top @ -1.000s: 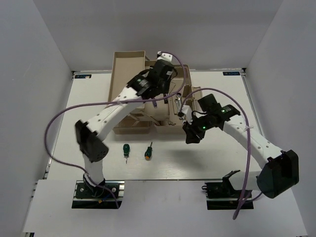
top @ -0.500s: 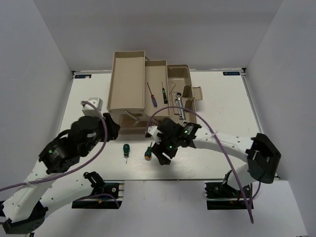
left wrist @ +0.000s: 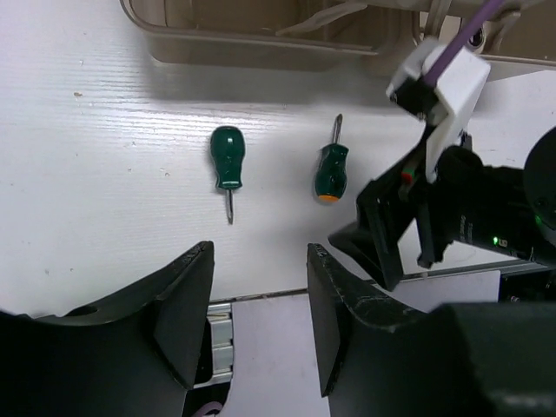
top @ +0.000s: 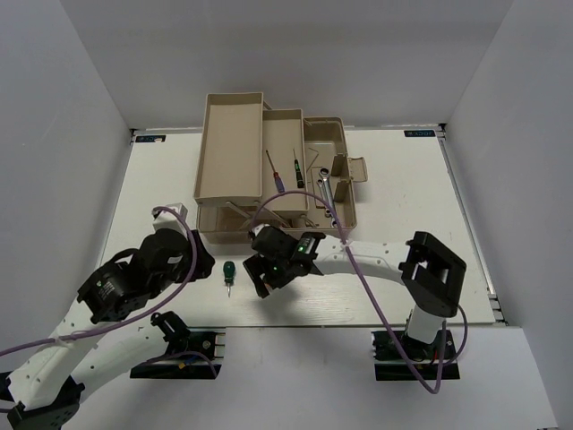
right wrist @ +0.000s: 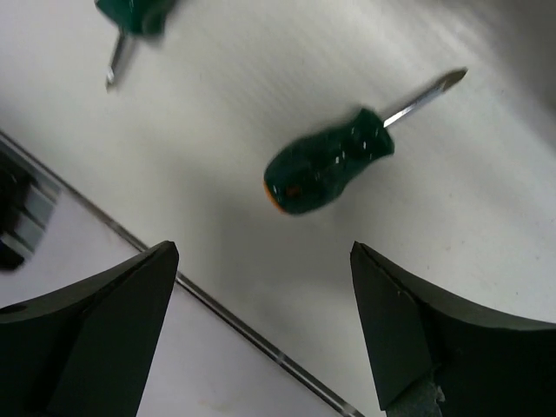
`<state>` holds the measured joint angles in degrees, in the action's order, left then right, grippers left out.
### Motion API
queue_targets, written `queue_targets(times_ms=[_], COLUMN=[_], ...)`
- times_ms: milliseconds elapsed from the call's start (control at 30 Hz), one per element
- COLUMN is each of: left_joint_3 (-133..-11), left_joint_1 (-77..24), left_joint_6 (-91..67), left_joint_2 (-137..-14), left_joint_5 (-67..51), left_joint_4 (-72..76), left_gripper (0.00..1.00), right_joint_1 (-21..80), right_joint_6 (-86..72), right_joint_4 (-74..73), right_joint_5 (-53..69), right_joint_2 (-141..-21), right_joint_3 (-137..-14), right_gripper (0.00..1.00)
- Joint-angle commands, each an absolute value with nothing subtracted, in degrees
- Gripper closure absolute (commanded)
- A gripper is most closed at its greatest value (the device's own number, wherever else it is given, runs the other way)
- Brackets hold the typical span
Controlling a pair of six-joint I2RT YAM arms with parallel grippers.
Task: Sort the tools into containers
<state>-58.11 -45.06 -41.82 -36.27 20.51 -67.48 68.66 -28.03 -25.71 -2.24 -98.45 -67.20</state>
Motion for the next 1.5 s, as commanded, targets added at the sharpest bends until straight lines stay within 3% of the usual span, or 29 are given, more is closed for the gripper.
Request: queue_targets(times_ms=[0,500,1067,1267,1367,1400,1467], left_joint_3=[-57.66,-57.13,-52.21,-50.37,-48.17,-47.64,-46.76], left_joint_1=[-44.65,-44.65,-44.65,-44.65,-44.65,-44.65,-44.65], left_joint_6=[-42.8,-40.61,-41.13,-41.13,-41.66,-41.66,-42.18], left_joint_2=[-36.65,-36.65,-33.66,-33.66,-33.66,-33.66,-33.66], left_joint_5=[19.6,18.54,16.44,15.38,14.15,14.15,13.54], left_joint_4=[-68.73,-69.79,-69.17,-68.03,-65.75,-65.74,-63.91], left_gripper=[0.42,0.42,0.4,0.4,0.4,0.4,0.4], right_joint_1=[69.61,70.84,71.37,71.54,71.28,71.28,71.19], right_joint_6=[-34.97,-36.39,-38.67,-37.36,-36.22,-35.95,-33.07], right_joint_4=[-24.35,-26.1,-26.28,-26.37,-25.66,-25.4,-24.09], right_joint_5=[-9.57,-21.0,-19.25,-18.72,-18.37,-18.2,-17.93], right_joint_2=[-99.93,-109.07,-111.88,-109.52,-108.46,-108.2,-106.62], right_joint_3=[-72.5,-78.31,-75.5,-72.34,-69.44,-69.17,-68.12], right_gripper=[0.14,0.2,0.28,0.38,0.48,0.53,0.71])
